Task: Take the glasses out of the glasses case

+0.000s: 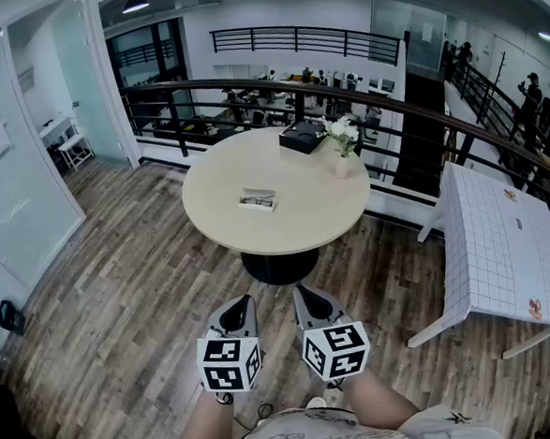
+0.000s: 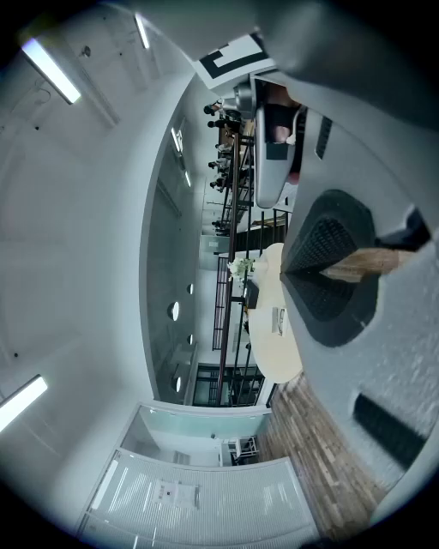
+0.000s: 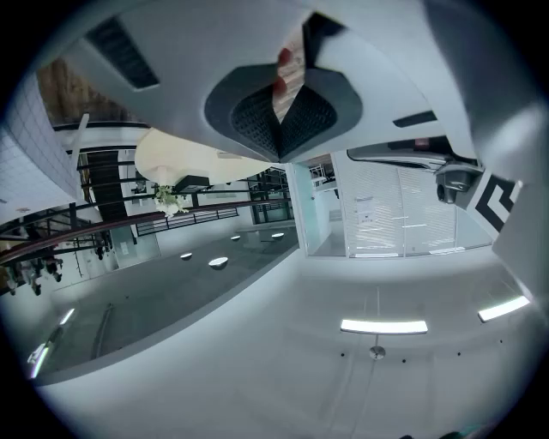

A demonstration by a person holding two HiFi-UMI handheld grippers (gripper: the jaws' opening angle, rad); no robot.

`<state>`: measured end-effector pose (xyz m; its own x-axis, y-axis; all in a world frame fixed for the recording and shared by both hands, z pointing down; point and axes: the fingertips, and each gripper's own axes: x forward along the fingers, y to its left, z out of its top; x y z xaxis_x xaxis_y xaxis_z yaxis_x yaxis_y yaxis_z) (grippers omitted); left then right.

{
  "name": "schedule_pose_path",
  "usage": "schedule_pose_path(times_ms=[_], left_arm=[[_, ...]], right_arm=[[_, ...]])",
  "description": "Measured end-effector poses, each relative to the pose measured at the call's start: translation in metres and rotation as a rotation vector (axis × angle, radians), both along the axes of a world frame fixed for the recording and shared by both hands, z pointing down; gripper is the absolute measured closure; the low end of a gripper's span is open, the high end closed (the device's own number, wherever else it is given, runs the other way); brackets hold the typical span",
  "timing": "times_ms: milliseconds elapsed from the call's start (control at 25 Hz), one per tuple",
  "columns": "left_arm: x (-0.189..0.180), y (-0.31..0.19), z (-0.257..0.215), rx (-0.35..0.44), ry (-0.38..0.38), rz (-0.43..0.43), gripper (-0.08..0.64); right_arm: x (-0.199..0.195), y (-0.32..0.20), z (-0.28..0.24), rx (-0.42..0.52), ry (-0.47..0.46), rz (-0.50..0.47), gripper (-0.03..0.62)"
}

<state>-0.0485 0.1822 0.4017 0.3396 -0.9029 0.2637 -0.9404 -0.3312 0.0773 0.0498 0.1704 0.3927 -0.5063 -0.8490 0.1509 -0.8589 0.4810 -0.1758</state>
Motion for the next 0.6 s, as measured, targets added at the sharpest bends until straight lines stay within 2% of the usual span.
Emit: schedule_pose_path(times_ms=[120,320,600], left_arm=[[0.009,-0.005,-0.001,-0.003,0.019,0.005,0.551],[0.028,-0.017,0.000,0.000,0.003,0.009,0.551],[0.052,-0.025,0.009,-0.006,-0.011,0.006,0.551]], right_arm=[[0.008,-0.004,0.002,-0.002,0.005,-0.001,0.581],[0.028,-0.014,0.003,-0.004,-0.021,0.002,0.581],[0.049,-0.019,-0.003,0.046,-0.011,-0.004,0.580]])
